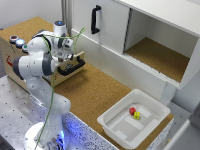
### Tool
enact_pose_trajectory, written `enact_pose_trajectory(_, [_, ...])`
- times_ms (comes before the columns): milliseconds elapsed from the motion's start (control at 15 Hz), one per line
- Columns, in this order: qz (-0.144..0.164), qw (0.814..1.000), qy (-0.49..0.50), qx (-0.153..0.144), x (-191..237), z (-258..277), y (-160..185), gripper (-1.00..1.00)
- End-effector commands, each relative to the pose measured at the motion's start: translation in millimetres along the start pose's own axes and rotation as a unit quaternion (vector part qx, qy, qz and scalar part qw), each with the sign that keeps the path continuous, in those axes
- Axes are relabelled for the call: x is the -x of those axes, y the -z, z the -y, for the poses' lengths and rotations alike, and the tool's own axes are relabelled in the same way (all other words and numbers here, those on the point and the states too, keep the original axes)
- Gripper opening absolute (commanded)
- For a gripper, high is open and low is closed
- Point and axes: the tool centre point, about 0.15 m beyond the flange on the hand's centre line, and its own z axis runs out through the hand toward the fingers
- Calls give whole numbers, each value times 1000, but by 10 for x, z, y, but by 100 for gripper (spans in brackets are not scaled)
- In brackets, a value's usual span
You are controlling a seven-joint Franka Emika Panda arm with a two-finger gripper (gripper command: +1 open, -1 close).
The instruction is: Grasp the purple block and turn it left
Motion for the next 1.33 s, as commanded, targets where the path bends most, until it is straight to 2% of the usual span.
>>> enact_pose_trajectory(0, [60,974,215,-38,-119,35,167,-100])
enact_pose_trajectory(67, [62,964,254,-44,-144,69,136,-100])
enact_pose_trajectory(267, [73,910,404,-51,-171,164,-18,-100])
enact_pose_trajectory(400, [81,886,454,-50,-164,171,-109,-100])
enact_pose_trajectory(533, [81,874,477,-45,-195,139,-199,-100])
enact_pose_trajectory(733, [76,887,454,-41,-235,105,-227,-100])
enact_pose_trajectory(800, [66,892,444,-50,-236,124,-172,100])
enact_pose_trajectory(867, [57,896,437,-52,-225,151,-115,100])
enact_pose_trajectory(1067, [59,895,439,-44,-175,325,3,100])
enact_pose_trajectory(1267, [53,907,415,-42,-166,434,213,100])
